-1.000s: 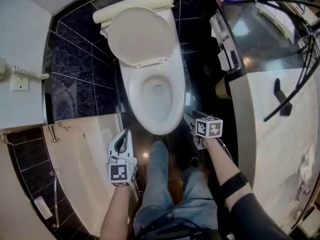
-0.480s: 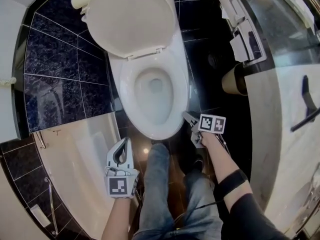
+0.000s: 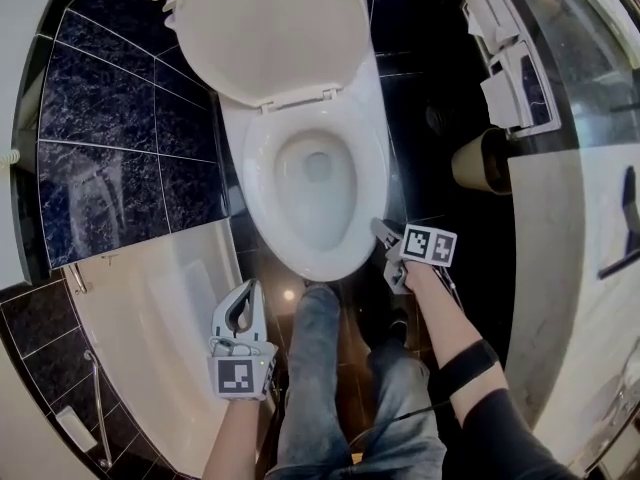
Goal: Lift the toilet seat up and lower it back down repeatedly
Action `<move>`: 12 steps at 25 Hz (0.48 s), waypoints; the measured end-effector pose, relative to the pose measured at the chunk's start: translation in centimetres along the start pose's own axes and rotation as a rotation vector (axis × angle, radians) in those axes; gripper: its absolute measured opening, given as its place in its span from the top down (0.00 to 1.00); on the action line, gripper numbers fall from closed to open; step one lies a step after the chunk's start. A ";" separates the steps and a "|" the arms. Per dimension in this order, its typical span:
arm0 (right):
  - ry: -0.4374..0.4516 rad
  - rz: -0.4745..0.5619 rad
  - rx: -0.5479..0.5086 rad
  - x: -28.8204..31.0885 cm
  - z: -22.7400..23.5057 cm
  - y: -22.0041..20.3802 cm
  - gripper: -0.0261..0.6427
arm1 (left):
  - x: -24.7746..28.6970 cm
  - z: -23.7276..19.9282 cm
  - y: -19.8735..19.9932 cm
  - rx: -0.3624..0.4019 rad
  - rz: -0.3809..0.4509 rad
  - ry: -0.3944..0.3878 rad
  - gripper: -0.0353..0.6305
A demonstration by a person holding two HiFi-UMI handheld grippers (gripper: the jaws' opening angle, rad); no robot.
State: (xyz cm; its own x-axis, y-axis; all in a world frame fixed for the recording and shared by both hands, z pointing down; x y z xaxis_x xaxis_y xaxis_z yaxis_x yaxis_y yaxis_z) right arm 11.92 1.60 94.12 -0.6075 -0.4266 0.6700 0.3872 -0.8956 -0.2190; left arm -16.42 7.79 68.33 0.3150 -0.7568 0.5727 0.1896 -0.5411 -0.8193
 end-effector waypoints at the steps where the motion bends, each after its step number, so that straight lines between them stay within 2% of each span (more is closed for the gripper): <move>1: -0.006 0.000 -0.012 0.0 -0.2 0.1 0.71 | 0.1 -0.1 -0.2 0.000 -0.003 0.000 0.96; 5: -0.017 0.006 -0.023 -0.1 -0.5 0.1 0.75 | 0.3 0.0 -0.7 -0.022 -0.006 -0.001 0.96; 12: -0.026 0.006 0.028 -0.3 -0.4 0.1 0.77 | 0.5 0.3 -1.0 -0.037 -0.008 -0.007 0.96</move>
State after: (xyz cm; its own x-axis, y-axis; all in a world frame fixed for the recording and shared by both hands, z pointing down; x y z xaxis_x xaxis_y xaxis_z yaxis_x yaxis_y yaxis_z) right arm 11.87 1.55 93.64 -0.5872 -0.4284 0.6868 0.4104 -0.8889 -0.2036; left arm -16.19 8.08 69.40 0.3199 -0.7501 0.5789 0.1580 -0.5602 -0.8131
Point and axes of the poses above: the fingertips, and each gripper's own axes: x forward along the fingers, z to its right, y out of its top, the point moved 5 cm from there along -x, backward along the fingers, and after that the axes turned 3 degrees about -x, right-handed, at the moved point
